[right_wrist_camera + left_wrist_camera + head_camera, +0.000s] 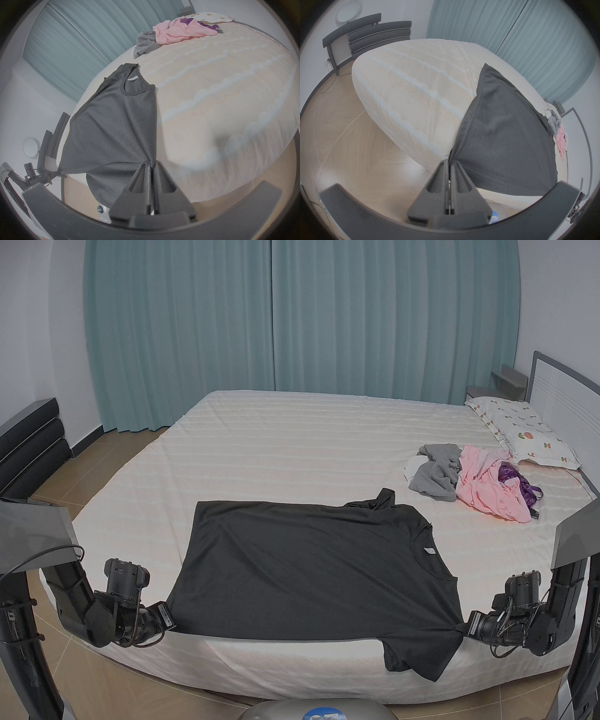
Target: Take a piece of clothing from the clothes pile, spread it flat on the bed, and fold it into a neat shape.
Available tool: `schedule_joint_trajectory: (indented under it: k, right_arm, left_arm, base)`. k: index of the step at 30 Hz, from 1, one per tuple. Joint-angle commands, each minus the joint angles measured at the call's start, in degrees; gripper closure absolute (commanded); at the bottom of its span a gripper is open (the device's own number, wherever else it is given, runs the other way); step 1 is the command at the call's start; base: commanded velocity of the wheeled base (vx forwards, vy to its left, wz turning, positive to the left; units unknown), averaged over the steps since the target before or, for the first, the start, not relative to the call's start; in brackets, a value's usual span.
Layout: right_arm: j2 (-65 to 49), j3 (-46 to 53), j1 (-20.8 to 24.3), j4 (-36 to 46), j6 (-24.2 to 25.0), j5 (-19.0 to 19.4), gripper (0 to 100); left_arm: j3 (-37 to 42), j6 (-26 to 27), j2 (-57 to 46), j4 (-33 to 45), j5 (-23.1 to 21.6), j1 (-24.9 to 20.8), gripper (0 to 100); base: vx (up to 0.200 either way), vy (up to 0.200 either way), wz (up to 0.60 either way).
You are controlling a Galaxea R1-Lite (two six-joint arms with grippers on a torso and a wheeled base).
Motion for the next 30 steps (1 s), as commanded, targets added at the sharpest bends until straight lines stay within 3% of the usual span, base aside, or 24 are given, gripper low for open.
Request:
schedule_joint_trajectory:
  k: [1, 4, 5, 6, 7, 13, 26, 30]
  right_arm:
    - [-0.2, 0.3, 0.2, -0.3, 0.0, 0.1, 100]
    - [0.6, 0.0, 0.5, -0.4, 0.1, 0.4, 100]
    - [0.7, 0.0, 0.5, -0.4, 0.1, 0.4, 0]
    - [0.9, -0.3, 0.7, -0.4, 0.3, 0.4, 0]
    - [0.8, -0.4, 0.8, -0.5, 0.6, 0.5, 0]
    - [-2.1, -1.7, 0.8, -1.0, 1.6, 0.7, 0]
    - [-13.2, -0.7, 2.8, -1.0, 12.6, 1.0, 0]
    - [-13.6, 0.3, 2.7, -1.2, 13.3, 1.0, 0]
  left_arm:
    - [-0.3, -0.2, 0.8, -0.1, 0.0, 0.0, 100]
    - [-0.5, -0.2, 1.6, -0.2, 0.0, 0.0, 100]
    - [-0.5, -0.2, 1.7, -0.2, 0.0, 0.0, 100]
    - [-0.7, -0.5, 1.8, -0.2, -0.2, 0.0, 100]
    - [-0.9, -0.5, 1.8, -0.3, -0.4, 0.0, 0]
    - [-1.0, -1.3, 1.1, -0.6, -2.1, 0.0, 0]
    - [-1.0, -3.0, -7.1, -0.7, -3.0, 1.2, 0]
    - [-1.3, -5.8, -7.2, -0.7, -3.1, 1.0, 0]
  base:
    - [0.000, 0.000, 0.00]
    - [0.000, 0.000, 0.00]
    - [0.000, 0.000, 0.00]
    - [0.000, 0.000, 0.00]
    - [0.000, 0.000, 0.00]
    - [0.000, 0.000, 0.00]
    - [0.000, 0.000, 0.00]
    - [0.000, 0.000, 0.00]
